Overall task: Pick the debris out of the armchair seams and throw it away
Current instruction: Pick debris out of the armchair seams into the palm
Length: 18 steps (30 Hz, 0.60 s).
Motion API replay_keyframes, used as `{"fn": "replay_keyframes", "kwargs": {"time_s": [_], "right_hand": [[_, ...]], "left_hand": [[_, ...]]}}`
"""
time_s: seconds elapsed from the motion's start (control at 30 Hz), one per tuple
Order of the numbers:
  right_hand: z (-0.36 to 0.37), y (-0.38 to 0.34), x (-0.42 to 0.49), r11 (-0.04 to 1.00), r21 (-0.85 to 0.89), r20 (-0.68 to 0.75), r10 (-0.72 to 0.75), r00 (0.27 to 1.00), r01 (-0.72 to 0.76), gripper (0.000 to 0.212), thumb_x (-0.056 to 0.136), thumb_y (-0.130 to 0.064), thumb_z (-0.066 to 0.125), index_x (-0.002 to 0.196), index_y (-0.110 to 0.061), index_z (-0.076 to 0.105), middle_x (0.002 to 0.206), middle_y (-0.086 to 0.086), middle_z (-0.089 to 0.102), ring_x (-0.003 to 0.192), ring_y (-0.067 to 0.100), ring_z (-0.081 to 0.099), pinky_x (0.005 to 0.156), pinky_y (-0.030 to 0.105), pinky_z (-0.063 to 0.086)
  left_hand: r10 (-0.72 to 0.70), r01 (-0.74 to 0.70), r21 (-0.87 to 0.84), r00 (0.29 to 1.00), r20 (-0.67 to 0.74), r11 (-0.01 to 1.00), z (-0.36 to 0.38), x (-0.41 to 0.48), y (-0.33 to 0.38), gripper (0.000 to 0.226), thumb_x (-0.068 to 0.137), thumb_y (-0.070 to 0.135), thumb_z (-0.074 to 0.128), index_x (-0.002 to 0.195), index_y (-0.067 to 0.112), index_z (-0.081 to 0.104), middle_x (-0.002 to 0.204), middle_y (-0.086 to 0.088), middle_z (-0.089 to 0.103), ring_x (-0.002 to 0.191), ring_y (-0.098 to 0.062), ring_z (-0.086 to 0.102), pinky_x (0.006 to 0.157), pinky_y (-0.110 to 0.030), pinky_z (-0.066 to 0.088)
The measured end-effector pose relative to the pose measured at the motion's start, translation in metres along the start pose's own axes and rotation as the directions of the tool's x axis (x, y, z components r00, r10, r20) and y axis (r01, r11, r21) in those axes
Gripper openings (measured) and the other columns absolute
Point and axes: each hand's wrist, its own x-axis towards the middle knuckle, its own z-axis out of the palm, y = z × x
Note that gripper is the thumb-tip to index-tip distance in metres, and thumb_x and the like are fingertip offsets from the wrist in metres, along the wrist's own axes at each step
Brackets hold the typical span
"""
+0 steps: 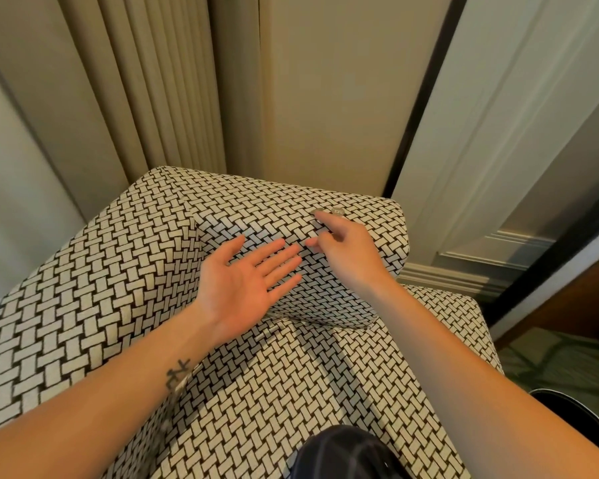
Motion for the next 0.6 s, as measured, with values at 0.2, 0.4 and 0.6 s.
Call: {"fn": "replay_keyframes", "kwargs": {"time_s": [0.2, 0.4, 0.6], "right_hand": [[0.005, 0.006, -0.015, 0.998, 0.055, -0.054, -0.014, 0.998, 0.017, 0.044, 0.105, -0.013, 0.047, 0.147, -0.024, 0.053, 0.106, -0.035, 0.056, 0.107, 0.012, 0.07, 0.1, 0.035, 0.054], [0.018, 0.017, -0.032, 0.985, 0.169, -0.055, -0.008, 0.998, 0.017, 0.041, 0.104, -0.006, 0.047, 0.139, -0.022, 0.061, 0.133, -0.011, 0.065, 0.123, -0.001, 0.059, 0.112, 0.026, 0.045], [0.031, 0.031, -0.035, 0.972, 0.233, -0.078, 0.008, 0.997, 0.01, 0.037, 0.102, -0.002, 0.048, 0.125, -0.021, 0.07, 0.121, -0.013, 0.071, 0.114, -0.001, 0.064, 0.107, 0.029, 0.05]], "left_hand": [[0.014, -0.014, 0.019, 1.0, -0.025, 1.0, 0.0, -0.001, 0.0, 0.063, 0.103, 0.045, 0.038, 0.145, 0.0, 0.049, 0.141, -0.024, 0.06, 0.136, -0.038, 0.054, 0.12, -0.052, 0.035], [0.026, -0.023, 0.05, 0.998, -0.063, 0.998, -0.003, -0.001, -0.003, 0.063, 0.103, 0.047, 0.037, 0.144, 0.0, 0.051, 0.14, -0.023, 0.062, 0.135, -0.037, 0.056, 0.119, -0.053, 0.036], [0.086, -0.068, 0.122, 0.985, -0.149, 0.99, -0.008, 0.0, -0.004, 0.062, 0.105, 0.047, 0.033, 0.14, 0.0, 0.054, 0.135, -0.022, 0.066, 0.129, -0.037, 0.061, 0.117, -0.052, 0.04]]}}
